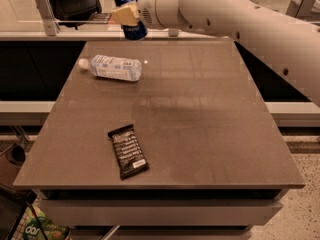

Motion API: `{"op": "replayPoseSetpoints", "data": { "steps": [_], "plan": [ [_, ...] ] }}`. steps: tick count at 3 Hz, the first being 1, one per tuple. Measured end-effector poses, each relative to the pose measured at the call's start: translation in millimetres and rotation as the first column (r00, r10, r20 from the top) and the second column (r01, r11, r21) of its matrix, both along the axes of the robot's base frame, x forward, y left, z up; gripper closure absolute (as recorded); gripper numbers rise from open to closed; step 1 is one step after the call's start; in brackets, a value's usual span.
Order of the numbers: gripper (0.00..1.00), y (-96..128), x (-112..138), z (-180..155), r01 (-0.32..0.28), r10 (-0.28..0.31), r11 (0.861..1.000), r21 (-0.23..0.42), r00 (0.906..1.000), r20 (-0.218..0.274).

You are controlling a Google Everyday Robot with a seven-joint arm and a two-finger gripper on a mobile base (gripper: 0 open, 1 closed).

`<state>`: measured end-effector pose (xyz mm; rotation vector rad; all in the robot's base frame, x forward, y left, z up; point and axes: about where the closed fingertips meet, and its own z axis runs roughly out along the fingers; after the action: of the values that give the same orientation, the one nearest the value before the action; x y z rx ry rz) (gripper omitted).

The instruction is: Move pepsi can near rxbar chocolate

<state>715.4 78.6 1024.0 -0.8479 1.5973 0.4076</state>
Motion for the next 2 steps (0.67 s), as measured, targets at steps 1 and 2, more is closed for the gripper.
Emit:
{"op": "replayPoseSetpoints", "data": {
  "steps": [1,2],
  "plan": [
    [1.00,-17,-23,-3,0.050,-0.051,0.998,0.027,0.9986,0.015],
    [1.00,-38,-42,-9,0.103,-0.105,0.993,0.056,0.9942,0.025]
  ]
}}
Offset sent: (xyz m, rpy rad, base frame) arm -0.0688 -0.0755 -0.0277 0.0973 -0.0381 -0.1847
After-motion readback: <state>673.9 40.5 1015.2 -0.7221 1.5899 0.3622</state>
